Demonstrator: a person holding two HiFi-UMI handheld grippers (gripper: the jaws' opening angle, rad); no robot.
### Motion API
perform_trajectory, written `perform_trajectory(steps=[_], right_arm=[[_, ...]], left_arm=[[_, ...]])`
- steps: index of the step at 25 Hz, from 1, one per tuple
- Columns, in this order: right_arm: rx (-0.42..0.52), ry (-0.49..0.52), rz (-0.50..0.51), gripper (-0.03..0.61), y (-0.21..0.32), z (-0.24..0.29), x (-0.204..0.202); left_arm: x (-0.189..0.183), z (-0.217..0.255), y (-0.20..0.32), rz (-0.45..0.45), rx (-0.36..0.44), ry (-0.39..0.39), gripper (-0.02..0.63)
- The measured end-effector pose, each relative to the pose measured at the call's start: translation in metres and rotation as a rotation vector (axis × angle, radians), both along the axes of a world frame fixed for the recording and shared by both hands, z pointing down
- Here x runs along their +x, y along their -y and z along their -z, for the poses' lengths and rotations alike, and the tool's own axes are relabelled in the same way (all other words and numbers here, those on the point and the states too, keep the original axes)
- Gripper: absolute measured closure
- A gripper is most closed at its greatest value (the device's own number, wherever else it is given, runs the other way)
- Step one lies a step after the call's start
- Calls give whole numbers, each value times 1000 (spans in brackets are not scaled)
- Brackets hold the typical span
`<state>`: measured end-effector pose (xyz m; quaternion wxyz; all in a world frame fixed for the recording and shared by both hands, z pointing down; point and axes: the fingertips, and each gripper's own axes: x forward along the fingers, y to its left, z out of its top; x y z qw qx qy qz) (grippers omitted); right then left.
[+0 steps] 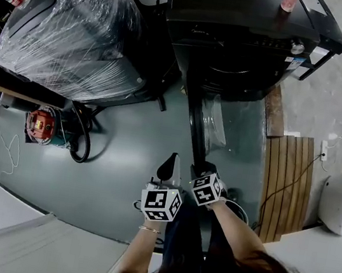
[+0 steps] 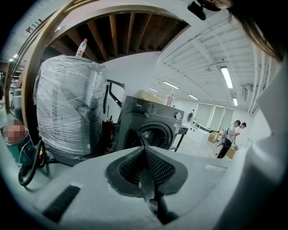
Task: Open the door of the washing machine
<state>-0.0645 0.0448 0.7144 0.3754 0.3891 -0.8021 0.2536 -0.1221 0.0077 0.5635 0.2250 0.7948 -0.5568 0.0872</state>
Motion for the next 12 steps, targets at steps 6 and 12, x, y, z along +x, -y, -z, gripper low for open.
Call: perform_trajectory(steps=[6,12], right_arm=[[2,24,-7,480,-1,-1,-31],[1,47,-6,472,0,-2,-65]], left_arm=[[-26,-3,-2,16,-2,-1,600],[-57,-7,-4,37,-4,2,600]])
